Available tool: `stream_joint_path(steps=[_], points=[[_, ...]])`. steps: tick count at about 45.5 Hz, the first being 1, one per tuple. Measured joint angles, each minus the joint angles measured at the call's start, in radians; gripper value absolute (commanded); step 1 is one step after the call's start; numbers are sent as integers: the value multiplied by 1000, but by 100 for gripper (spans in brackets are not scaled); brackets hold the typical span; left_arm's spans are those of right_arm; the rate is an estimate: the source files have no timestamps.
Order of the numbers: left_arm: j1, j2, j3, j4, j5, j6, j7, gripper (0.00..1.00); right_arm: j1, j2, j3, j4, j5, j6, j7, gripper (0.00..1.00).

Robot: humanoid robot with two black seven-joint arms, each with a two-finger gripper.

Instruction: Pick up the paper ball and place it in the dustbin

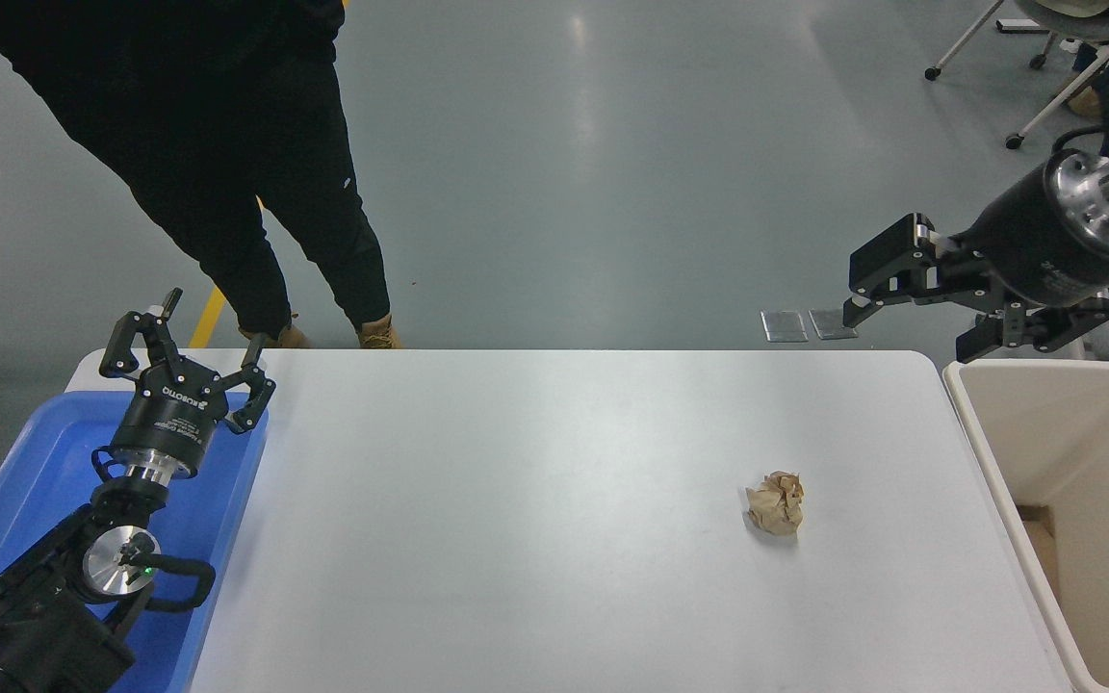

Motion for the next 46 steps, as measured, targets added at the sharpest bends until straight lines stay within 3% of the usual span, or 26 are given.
stream_joint_path(steps=[18,46], points=[[0,0,0,0,0,0,0,98,-476,190,105,-259,-16,-255,-1,100],[0,0,0,0,0,0,0,98,-940,392,193,-649,-20,-365,0,100]])
